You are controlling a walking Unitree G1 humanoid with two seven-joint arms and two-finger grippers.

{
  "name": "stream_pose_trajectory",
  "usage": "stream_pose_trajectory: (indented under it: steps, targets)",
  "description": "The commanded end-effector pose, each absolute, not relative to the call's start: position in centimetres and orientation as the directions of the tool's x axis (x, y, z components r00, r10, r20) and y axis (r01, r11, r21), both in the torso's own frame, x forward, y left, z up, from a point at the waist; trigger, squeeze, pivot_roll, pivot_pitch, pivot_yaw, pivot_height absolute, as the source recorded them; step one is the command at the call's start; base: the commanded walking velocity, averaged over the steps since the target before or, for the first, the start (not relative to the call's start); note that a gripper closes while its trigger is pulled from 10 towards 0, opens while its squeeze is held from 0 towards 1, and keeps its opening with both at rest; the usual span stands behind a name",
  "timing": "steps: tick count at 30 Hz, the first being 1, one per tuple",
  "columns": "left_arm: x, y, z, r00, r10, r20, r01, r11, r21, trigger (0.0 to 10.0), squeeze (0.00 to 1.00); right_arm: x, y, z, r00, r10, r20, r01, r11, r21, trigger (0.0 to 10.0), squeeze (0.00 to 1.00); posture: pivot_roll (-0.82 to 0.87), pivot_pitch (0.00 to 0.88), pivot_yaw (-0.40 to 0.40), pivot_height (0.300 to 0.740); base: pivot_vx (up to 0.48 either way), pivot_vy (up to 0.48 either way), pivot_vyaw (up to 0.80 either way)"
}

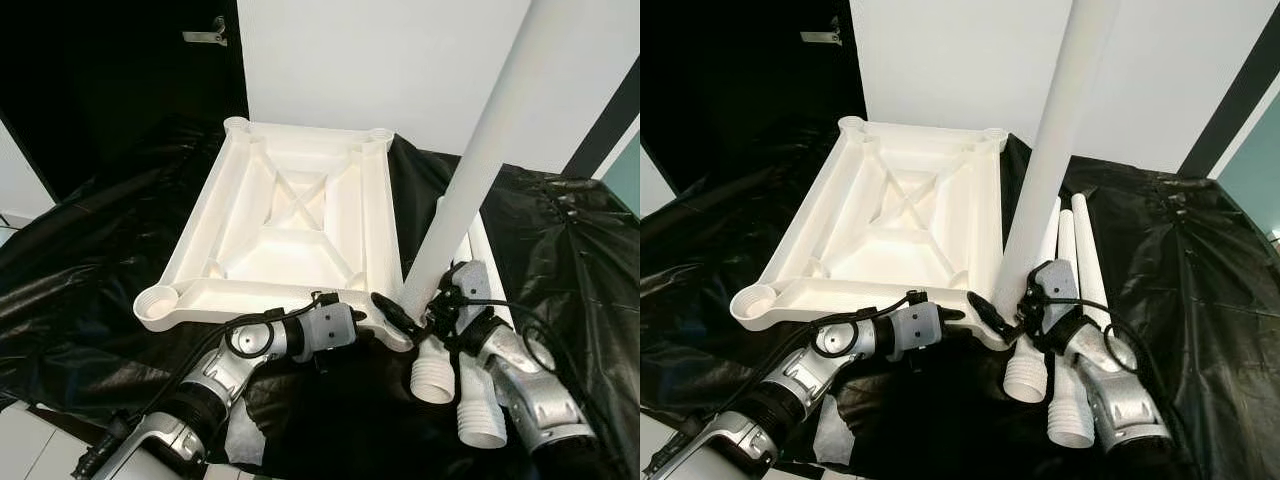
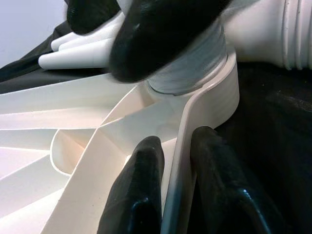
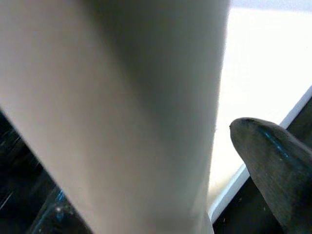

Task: Building children table

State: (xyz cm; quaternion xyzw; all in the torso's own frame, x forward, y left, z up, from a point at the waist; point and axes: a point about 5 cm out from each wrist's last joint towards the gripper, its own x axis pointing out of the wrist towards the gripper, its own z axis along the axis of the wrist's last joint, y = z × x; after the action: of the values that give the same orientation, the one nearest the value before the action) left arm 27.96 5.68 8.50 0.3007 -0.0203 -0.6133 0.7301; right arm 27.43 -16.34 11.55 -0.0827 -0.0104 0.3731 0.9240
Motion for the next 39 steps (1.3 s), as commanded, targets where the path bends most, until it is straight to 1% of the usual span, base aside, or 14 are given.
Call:
stream_pose_trajectory:
  steps: [1, 2, 3, 16, 22, 28, 29, 30, 31, 32, 33, 34, 35, 39]
  targets:
    - [25.3, 6.0, 5.2, 0.029, -0.865, -0.501, 0.936, -0.153, 0.318, 10.0, 0.00, 27.1, -18.3, 10.2, 0.729, 0.669, -0.145, -0.685, 0.718, -0.128, 8.4, 0.00, 0.23, 0.000, -0.086, 0.740, 0.000, 0.000, 0.00]
    - [25.3, 6.0, 5.2, 0.031, -0.866, -0.500, 0.936, -0.150, 0.318, 10.0, 0.00, 27.0, -18.5, 10.2, 0.704, 0.691, -0.162, -0.710, 0.693, -0.128, 4.9, 0.00, 0.24, 0.000, -0.090, 0.740, 0.000, 0.000, 0.00]
    - [25.3, 6.0, 5.2, 0.033, -0.866, -0.499, 0.936, -0.148, 0.319, 10.0, 0.00, 26.9, -18.6, 10.3, 0.689, 0.706, -0.164, -0.724, 0.677, -0.132, 0.0, 0.00, 0.24, 0.000, -0.092, 0.740, 0.000, 0.000, 0.00]
    - [25.2, 6.0, 5.3, 0.043, -0.869, -0.493, 0.937, -0.136, 0.321, 10.0, 0.00, 26.8, -18.3, 10.0, 0.694, 0.704, -0.150, -0.719, 0.690, -0.085, 0.0, 0.00, 0.25, 0.000, -0.096, 0.740, 0.000, 0.000, 0.00]
    - [25.2, 6.0, 5.3, 0.046, -0.870, -0.491, 0.937, -0.133, 0.323, 10.0, 0.00, 24.7, -16.7, 8.7, 0.944, 0.327, 0.038, -0.323, 0.943, -0.085, 0.0, 0.00, 0.26, 0.000, -0.096, 0.740, 0.000, 0.000, 0.00]
    - [25.2, 6.1, 5.3, 0.046, -0.869, -0.493, 0.937, -0.134, 0.323, 10.0, 0.00, 24.5, -17.0, 8.7, 0.972, 0.229, 0.057, -0.223, 0.970, -0.093, 0.0, 0.00, 0.25, 0.000, -0.092, 0.740, 0.000, 0.000, 0.00]
    - [25.2, 6.2, 5.3, 0.045, -0.867, -0.496, 0.937, -0.136, 0.322, 10.0, 0.00, 24.8, -17.2, 8.8, 0.976, 0.212, 0.056, -0.206, 0.974, -0.096, 1.2, 0.00, 0.25, 0.000, -0.087, 0.740, 0.000, 0.000, 0.00]
    - [25.2, 6.2, 5.3, 0.045, -0.867, -0.496, 0.937, -0.136, 0.322, 10.0, 0.00, 24.8, -17.2, 8.8, 0.976, 0.212, 0.056, -0.206, 0.974, -0.096, 1.2, 0.00, 0.25, 0.000, -0.087, 0.740, 0.000, 0.000, 0.00]
    - [25.2, 6.3, 5.3, 0.043, -0.866, -0.498, 0.937, -0.138, 0.321, 10.0, 0.00, 25.0, -17.2, 8.8, 0.974, 0.222, 0.046, -0.217, 0.971, -0.098, 6.9, 0.00, 0.25, 0.000, -0.085, 0.740, 0.000, 0.000, 0.00]
    - [25.2, 6.3, 5.3, 0.043, -0.866, -0.498, 0.937, -0.138, 0.321, 10.0, 0.00, 25.0, -17.2, 8.8, 0.974, 0.222, 0.046, -0.217, 0.971, -0.098, 6.9, 0.00, 0.25, 0.000, -0.085, 0.740, 0.000, 0.000, 0.00]
    - [25.2, 6.2, 5.3, 0.041, -0.865, -0.500, 0.937, -0.141, 0.321, 10.0, 0.00, 25.1, -17.1, 8.8, 0.969, 0.244, 0.037, -0.239, 0.966, -0.101, 10.0, 0.21, 0.25, 0.000, -0.084, 0.740, 0.000, 0.000, 0.00]
    - [25.2, 6.2, 5.3, 0.041, -0.865, -0.500, 0.937, -0.141, 0.321, 10.0, 0.00, 25.1, -17.1, 8.8, 0.969, 0.244, 0.037, -0.239, 0.966, -0.101, 10.0, 0.21, 0.25, 0.000, -0.084, 0.740, 0.000, 0.000, 0.00]
    - [25.2, 6.2, 5.3, 0.040, -0.864, -0.502, 0.936, -0.143, 0.321, 10.0, 0.00, 25.1, -17.0, 8.9, 0.955, 0.296, 0.032, -0.293, 0.952, -0.092, 10.0, 1.00, 0.24, 0.000, -0.083, 0.740, 0.000, 0.000, 0.00]
    - [25.2, 6.2, 5.3, 0.040, -0.863, -0.504, 0.935, -0.145, 0.323, 10.0, 0.00, 25.4, -16.7, 9.0, 0.914, 0.406, 0.007, -0.403, 0.910, -0.100, 10.0, 1.00, 0.24, 0.000, -0.083, 0.740, 0.000, 0.000, 0.00]
